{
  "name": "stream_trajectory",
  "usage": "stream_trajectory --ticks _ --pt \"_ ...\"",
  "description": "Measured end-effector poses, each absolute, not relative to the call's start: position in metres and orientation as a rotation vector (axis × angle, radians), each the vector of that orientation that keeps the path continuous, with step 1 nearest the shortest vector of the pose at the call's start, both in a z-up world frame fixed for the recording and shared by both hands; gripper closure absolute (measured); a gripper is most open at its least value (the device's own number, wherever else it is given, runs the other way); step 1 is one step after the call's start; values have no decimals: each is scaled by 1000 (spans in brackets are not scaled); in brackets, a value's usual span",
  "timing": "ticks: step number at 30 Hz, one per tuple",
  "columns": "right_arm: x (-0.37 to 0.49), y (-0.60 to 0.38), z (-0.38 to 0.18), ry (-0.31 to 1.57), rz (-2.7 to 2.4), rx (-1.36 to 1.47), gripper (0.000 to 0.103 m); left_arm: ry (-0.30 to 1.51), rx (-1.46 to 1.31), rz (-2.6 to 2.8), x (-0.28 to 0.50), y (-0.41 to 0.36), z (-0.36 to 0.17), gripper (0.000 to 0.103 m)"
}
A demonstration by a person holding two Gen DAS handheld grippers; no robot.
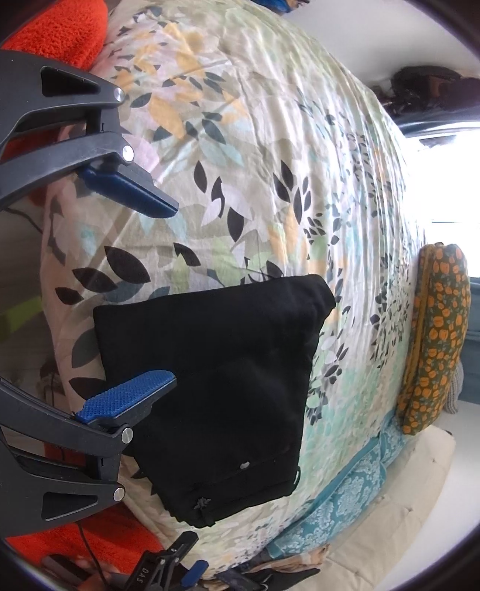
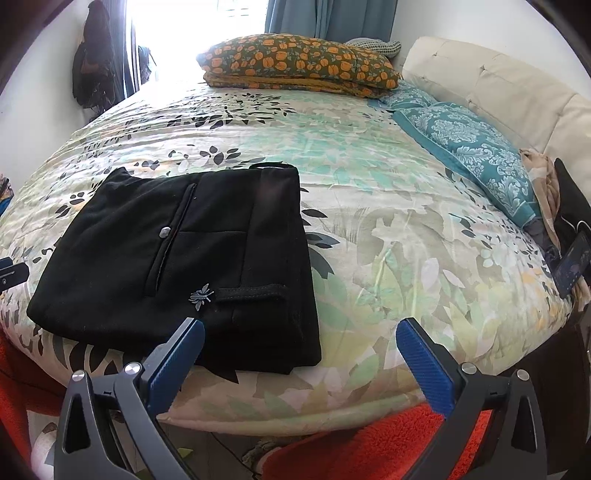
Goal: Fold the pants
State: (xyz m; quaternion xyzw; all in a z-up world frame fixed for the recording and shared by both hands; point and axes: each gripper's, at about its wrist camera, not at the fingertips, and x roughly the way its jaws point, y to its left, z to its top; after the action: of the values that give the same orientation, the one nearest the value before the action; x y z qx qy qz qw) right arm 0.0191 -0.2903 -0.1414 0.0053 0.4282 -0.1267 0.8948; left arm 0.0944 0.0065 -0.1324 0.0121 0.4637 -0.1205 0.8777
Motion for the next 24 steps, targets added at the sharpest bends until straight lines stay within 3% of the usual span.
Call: stream_trajectory --ticks 11,24 --pt "19 -302 -144 899 -335 10 0 934 81 -192 95 5 -131 17" --pt "18 -310 -145 898 -354 38 0 758 243 39 88 5 -109 17"
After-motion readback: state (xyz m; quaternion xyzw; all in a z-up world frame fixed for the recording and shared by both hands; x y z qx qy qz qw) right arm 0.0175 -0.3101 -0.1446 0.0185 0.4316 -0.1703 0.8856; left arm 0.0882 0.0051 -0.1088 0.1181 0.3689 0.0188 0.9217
